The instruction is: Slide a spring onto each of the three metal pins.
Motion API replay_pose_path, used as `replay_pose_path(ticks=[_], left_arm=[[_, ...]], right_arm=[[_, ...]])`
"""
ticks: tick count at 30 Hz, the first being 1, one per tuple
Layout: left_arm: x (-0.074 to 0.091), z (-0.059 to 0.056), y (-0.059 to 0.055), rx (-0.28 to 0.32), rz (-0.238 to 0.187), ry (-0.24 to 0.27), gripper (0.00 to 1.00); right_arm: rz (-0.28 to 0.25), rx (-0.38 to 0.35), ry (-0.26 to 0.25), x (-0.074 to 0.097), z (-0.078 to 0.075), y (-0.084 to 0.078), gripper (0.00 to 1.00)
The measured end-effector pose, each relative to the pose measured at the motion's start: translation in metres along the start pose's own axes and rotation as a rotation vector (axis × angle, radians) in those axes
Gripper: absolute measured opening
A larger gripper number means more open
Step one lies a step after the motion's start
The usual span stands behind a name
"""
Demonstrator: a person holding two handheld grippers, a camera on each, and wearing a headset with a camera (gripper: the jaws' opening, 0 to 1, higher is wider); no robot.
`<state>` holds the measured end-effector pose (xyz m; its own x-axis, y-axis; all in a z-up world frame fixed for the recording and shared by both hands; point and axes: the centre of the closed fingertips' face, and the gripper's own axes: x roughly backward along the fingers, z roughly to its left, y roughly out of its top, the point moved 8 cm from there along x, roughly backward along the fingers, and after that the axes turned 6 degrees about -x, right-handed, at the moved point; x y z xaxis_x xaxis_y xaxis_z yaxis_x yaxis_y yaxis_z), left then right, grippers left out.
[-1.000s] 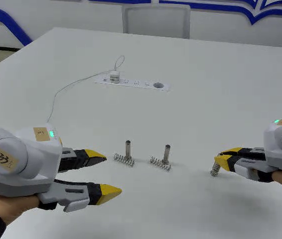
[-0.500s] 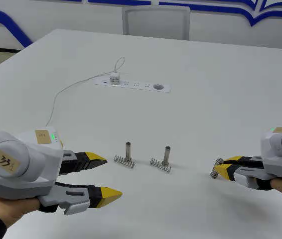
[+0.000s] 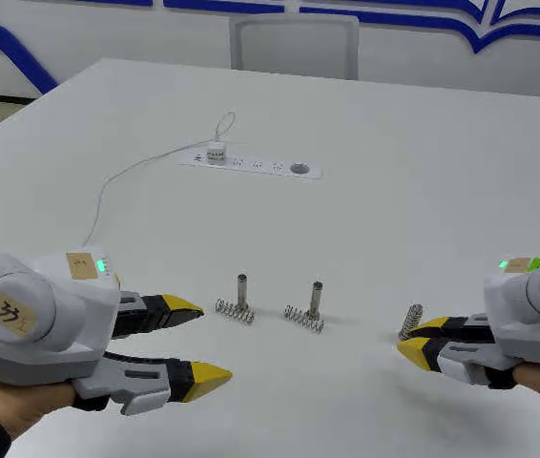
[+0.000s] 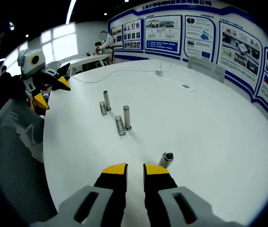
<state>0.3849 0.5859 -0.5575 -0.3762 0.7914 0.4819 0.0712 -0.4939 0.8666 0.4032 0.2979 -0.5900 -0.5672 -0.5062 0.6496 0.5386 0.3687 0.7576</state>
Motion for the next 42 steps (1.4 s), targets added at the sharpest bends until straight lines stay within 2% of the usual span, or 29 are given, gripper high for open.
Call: replay_pose_path(ticks=[5,11,16,28,42], left_arm=[[0.0,0.0,0.0,-0.002,0.001,0.0,0.46],[-0.002,0.0,-0.001,-0.006,0.004,-0.004,0.46],[-0.002,0.001,-0.003,-0.004,0.006,-0.006,0.46],[-0.008,-0.001,-0.006,-0.005,0.019,-0.027,0.46],[-0.01,-0.004,-0.006,-0.007,0.023,-0.039,0.45]], right_arm=[[-0.001,0.055,0.043,-0.01,0.012,0.014,0.14],[0.017,0.119,0.094,-0.031,0.024,0.032,0.15],[0.042,0.149,0.118,-0.05,0.029,0.04,0.15],[0.098,0.132,0.116,-0.083,0.018,0.036,0.16],[0.126,0.13,0.127,-0.098,0.018,0.031,0.15]])
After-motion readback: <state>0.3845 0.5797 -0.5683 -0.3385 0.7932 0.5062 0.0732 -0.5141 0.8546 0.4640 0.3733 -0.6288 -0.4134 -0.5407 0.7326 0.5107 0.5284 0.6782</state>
